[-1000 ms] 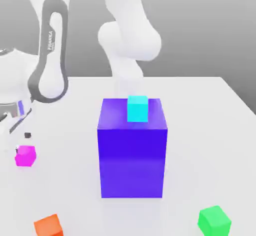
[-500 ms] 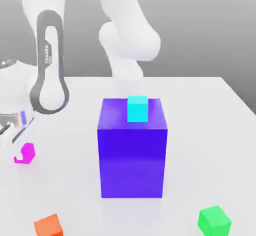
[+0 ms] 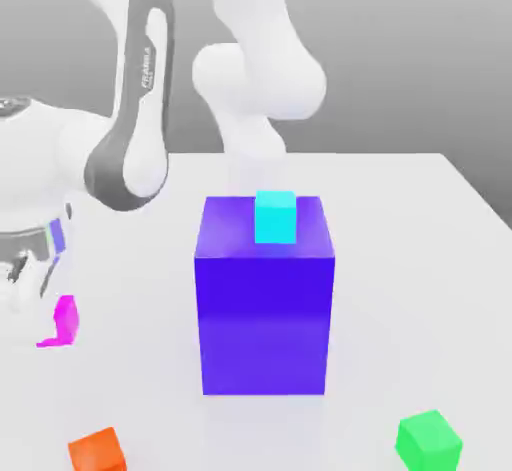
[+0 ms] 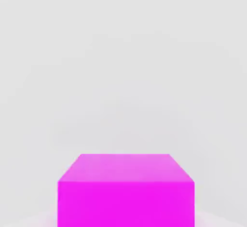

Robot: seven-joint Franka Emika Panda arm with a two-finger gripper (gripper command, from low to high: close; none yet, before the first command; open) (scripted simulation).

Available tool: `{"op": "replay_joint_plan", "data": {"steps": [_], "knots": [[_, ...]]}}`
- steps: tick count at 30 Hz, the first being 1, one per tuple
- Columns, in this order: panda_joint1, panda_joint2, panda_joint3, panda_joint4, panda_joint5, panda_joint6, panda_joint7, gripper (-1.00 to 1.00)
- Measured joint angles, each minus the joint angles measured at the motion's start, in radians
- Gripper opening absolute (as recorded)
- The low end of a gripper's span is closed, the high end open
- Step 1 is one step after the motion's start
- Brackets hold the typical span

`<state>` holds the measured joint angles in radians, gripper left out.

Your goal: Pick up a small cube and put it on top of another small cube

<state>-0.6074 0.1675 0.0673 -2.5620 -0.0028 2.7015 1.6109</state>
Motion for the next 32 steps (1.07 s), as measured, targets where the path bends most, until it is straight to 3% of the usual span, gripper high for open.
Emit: {"op": "replay_joint_plan", "data": {"steps": [19, 24, 25, 32], "knots": [[0.531, 0.077, 0.333, 0.233, -0.155, -0.164, 0.478, -1.0], [0.616, 0.194, 0.29, 0.238, -0.261, -0.048, 0.599, -1.0], [0.627, 0.217, 0.277, 0.24, -0.279, -0.029, 0.612, 1.0], [0.627, 0.215, 0.278, 0.24, -0.278, -0.031, 0.612, 1.0]]}}
